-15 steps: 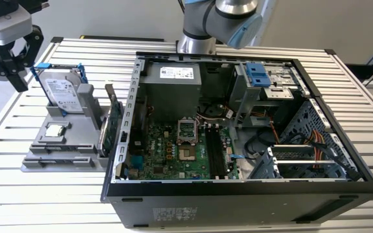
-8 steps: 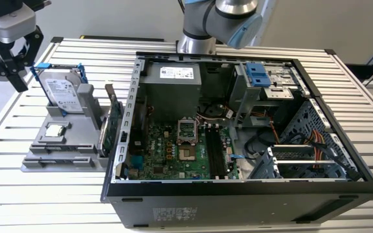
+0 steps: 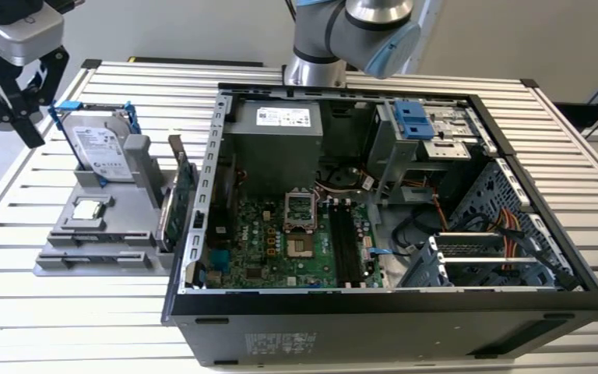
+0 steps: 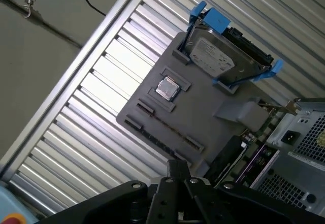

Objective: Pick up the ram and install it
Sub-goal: 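Pick up the ram and move it above insertion slot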

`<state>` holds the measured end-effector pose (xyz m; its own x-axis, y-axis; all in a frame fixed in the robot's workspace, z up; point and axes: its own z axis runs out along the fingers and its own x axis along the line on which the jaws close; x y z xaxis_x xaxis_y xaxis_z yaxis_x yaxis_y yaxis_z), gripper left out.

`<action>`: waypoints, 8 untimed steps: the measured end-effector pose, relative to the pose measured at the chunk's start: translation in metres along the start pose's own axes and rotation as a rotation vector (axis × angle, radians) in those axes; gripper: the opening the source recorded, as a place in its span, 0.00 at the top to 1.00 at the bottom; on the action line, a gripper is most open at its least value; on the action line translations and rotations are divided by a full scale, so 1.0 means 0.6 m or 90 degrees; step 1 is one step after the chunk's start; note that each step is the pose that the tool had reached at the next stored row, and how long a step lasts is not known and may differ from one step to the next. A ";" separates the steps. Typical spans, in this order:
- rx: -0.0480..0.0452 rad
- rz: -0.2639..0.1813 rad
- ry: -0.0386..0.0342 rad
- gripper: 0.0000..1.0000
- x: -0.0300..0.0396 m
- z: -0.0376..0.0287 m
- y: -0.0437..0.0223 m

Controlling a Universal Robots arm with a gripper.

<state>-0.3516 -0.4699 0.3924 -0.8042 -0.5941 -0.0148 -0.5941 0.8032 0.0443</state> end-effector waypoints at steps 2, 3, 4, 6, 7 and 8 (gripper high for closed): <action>-0.0001 -0.009 0.0004 1.00 0.000 0.000 0.000; -0.0002 -0.013 0.0006 1.00 0.000 0.000 0.000; -0.0003 -0.017 0.0007 1.00 0.000 0.000 0.000; -0.0003 -0.023 0.0010 1.00 0.000 0.000 0.000; -0.0004 -0.026 0.0012 1.00 0.000 0.000 0.000; -0.0004 -0.029 0.0014 1.00 0.000 0.000 0.000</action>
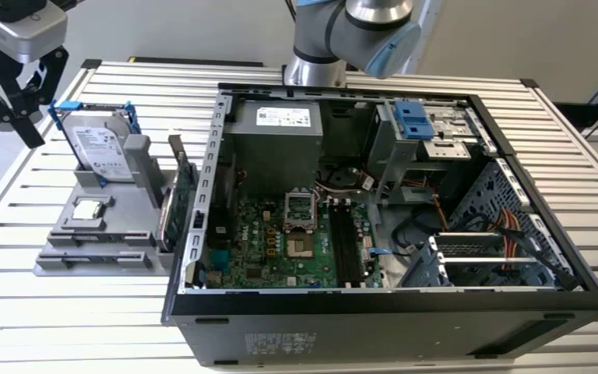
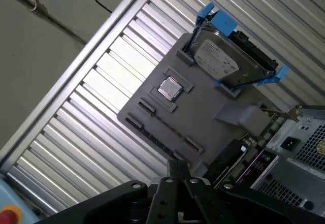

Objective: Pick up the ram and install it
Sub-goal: 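Pick up the ram and move it above insertion slot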

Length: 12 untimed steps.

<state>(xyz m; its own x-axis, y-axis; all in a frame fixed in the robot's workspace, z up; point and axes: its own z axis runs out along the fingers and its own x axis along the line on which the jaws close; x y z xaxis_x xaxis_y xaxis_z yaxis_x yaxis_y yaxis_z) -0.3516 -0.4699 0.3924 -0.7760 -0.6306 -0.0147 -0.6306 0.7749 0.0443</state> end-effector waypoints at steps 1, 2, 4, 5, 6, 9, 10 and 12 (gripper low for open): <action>0.0000 -0.003 0.0001 1.00 0.000 0.000 0.000; -0.0001 -0.006 0.0003 1.00 0.000 0.000 0.000; -0.0002 -0.014 0.0006 1.00 0.000 0.000 0.000; -0.0002 -0.018 0.0008 1.00 0.000 0.000 0.000; -0.0003 -0.021 0.0009 1.00 0.000 0.000 0.000; -0.0004 -0.034 0.0015 1.00 0.000 0.000 0.000; -0.0005 -0.039 0.0017 1.00 0.000 0.000 0.000; -0.0007 -0.048 0.0021 1.00 0.000 0.000 0.000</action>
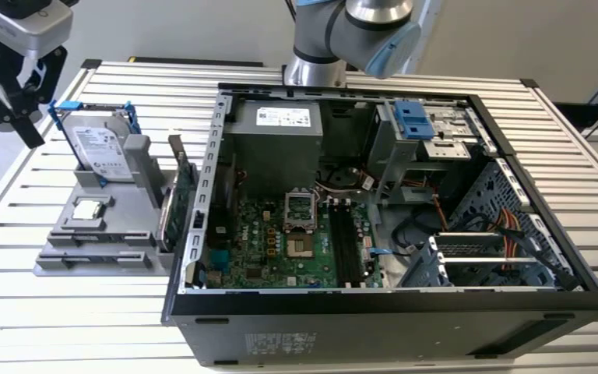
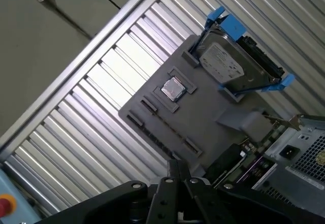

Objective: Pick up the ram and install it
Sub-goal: 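Pick up the ram and move it above insertion slot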

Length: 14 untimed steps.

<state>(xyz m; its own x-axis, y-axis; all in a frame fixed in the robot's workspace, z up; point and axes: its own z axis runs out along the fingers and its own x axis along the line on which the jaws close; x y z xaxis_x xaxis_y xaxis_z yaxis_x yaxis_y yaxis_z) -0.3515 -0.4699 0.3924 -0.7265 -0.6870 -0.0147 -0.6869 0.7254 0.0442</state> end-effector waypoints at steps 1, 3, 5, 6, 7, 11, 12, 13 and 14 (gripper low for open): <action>-0.0001 -0.004 0.0002 1.00 0.000 0.000 0.000; -0.0002 -0.013 0.0006 1.00 0.000 0.000 0.000; -0.0003 -0.021 0.0009 1.00 0.000 0.000 0.000; -0.0004 -0.025 0.0011 1.00 0.000 0.000 0.000; -0.0004 -0.029 0.0013 1.00 0.000 0.000 0.000; -0.0007 -0.045 0.0020 1.00 0.000 0.000 0.000; -0.0007 -0.049 0.0022 1.00 0.000 0.000 0.000; -0.0008 -0.053 0.0024 1.00 0.000 0.000 0.000; -0.0008 -0.057 0.0026 1.00 0.000 0.000 0.000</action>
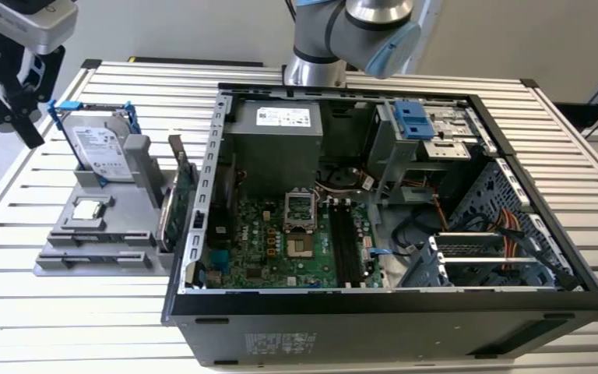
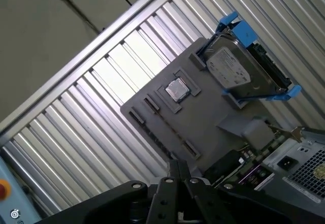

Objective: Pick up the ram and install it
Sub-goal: 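Pick up the ram and move it above insertion slot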

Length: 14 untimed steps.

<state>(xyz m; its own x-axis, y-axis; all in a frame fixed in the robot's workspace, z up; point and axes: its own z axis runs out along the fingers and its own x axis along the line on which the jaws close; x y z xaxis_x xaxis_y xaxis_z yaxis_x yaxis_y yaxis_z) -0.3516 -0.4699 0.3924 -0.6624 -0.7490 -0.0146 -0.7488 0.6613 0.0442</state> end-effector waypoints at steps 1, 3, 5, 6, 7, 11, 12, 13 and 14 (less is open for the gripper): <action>0.0000 -0.004 0.0001 1.00 0.000 0.000 0.000; -0.0002 -0.011 0.0005 1.00 0.000 0.000 0.000; -0.0002 -0.018 0.0008 1.00 0.000 0.000 0.000; -0.0003 -0.022 0.0010 1.00 0.000 0.000 0.000; -0.0004 -0.026 0.0011 1.00 0.000 0.000 0.000; -0.0007 -0.046 0.0020 1.00 0.000 0.000 0.000; -0.0007 -0.052 0.0023 1.00 0.000 0.000 0.000; -0.0008 -0.058 0.0025 1.00 0.000 0.000 0.000; -0.0009 -0.064 0.0028 1.00 0.000 0.000 0.000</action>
<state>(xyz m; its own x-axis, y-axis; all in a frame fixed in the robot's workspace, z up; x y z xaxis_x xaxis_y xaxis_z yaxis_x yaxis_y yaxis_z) -0.3515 -0.4699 0.3923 -0.5838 -0.8117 -0.0146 -0.8114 0.5828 0.0442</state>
